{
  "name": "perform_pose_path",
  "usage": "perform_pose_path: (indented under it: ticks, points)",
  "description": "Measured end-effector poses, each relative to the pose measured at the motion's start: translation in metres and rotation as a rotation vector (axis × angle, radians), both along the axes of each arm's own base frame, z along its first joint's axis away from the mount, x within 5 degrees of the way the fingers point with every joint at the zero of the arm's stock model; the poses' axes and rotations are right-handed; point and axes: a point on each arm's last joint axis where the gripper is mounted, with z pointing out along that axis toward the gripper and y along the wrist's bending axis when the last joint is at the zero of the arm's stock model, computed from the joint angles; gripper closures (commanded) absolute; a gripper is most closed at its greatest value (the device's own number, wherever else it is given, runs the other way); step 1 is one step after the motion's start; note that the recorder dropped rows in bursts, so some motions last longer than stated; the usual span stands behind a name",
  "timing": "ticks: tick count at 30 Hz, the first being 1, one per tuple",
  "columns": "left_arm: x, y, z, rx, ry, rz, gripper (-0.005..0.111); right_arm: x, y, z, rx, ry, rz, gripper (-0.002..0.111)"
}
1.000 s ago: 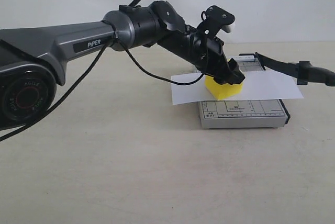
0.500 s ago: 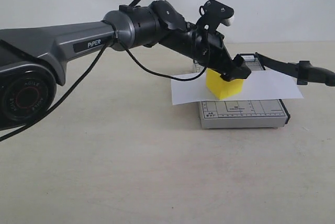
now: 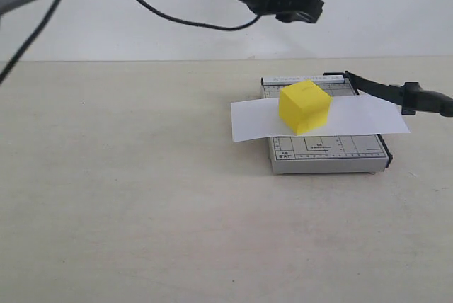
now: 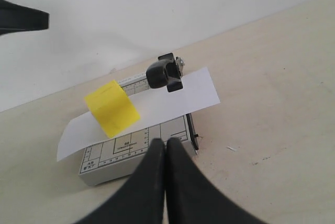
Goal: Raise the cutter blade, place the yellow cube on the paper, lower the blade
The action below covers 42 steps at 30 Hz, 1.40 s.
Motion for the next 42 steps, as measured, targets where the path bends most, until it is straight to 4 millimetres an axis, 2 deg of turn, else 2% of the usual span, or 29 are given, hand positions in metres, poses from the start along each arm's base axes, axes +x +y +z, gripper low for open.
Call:
perform_pose_path:
  ticks: [7, 11, 16, 21, 25, 28, 31, 33, 36, 39, 42]
  points:
    - [-0.016, 0.018, 0.039, 0.027, 0.05, 0.045, 0.102, 0.0, 0.0, 0.0, 0.0, 0.0, 0.0, 0.108]
    - [-0.014, 0.026, 0.046, 0.034, 0.091, 0.165, 0.102, 0.0, 0.0, 0.0, 0.0, 0.0, 0.0, 0.108]
    - [-0.005, 0.037, 0.043, 0.097, 0.093, 0.344, 0.102, 0.0, 0.0, 0.0, 0.0, 0.0, 0.0, 0.108]
    - [0.003, 0.048, 0.044, 0.165, 0.023, 0.472, 0.102, 0.0, 0.0, 0.0, 0.0, 0.0, 0.0, 0.108]
    - [0.003, 0.057, 0.058, 0.155, -0.064, 0.525, 0.102, 0.0, 0.0, 0.0, 0.0, 0.0, 0.0, 0.108]
    - [-0.004, 0.064, 0.068, 0.104, -0.131, 0.518, 0.102, 0.0, 0.0, 0.0, 0.0, 0.0, 0.0, 0.108]
    - [-0.02, 0.078, 0.075, 0.059, -0.216, 0.491, 0.102, 0.0, 0.0, 0.0, 0.0, 0.0, 0.0, 0.108]
    - [-0.032, 0.092, 0.069, 0.04, -0.248, 0.476, 0.102, 0.0, 0.0, 0.0, 0.0, 0.0, 0.0, 0.108]
    - [-0.047, 0.125, 0.044, 0.014, -0.268, 0.483, 0.102, 0.0, 0.0, 0.0, 0.002, 0.002, 0.0, 0.108]
    - [-0.048, 0.184, 0.002, 0.019, -0.221, 0.594, 0.102, 0.0, 0.0, 0.0, 0.002, 0.002, 0.0, 0.108]
    - [-0.041, 0.263, -0.027, -0.003, -0.133, 0.835, 0.102, 0.0, 0.0, 0.0, 0.002, 0.002, 0.0, 0.108]
